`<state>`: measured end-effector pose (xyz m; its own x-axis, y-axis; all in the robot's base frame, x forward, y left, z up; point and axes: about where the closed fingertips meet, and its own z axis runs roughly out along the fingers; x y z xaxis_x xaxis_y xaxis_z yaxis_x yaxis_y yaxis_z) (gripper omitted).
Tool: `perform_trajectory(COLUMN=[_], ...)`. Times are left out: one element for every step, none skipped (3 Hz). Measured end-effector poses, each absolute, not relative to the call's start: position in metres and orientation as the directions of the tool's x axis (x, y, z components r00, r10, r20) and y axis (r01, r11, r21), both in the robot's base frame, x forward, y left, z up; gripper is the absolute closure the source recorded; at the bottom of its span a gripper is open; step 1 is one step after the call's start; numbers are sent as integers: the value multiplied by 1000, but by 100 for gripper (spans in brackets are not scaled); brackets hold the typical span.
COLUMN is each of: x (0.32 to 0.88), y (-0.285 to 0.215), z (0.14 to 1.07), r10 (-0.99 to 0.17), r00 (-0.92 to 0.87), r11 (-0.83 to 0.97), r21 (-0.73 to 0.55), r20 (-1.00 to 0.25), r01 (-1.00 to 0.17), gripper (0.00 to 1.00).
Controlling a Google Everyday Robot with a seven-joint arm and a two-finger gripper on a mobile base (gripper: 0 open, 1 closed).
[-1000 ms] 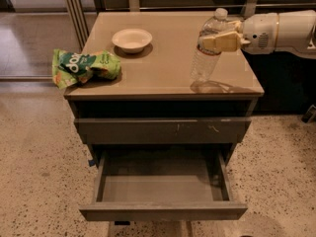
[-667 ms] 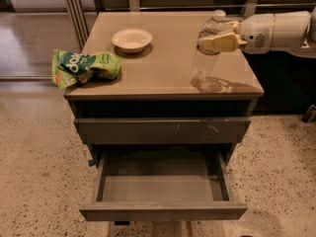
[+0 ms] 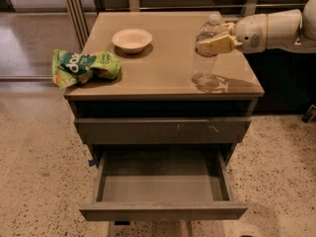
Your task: Pick water bottle from middle drawer and place on counter
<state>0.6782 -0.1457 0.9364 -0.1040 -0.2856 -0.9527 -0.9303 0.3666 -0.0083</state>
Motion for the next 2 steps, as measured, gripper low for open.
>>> perform_trajectory(x=[681,682], y=[-144,-144], z=[926,925], r10=[-285,-285], r00=[-131,-134], r11=[359,358], r21=[20,24], r20=[-950,-949], r01=[-933,-933], gripper=[100,86])
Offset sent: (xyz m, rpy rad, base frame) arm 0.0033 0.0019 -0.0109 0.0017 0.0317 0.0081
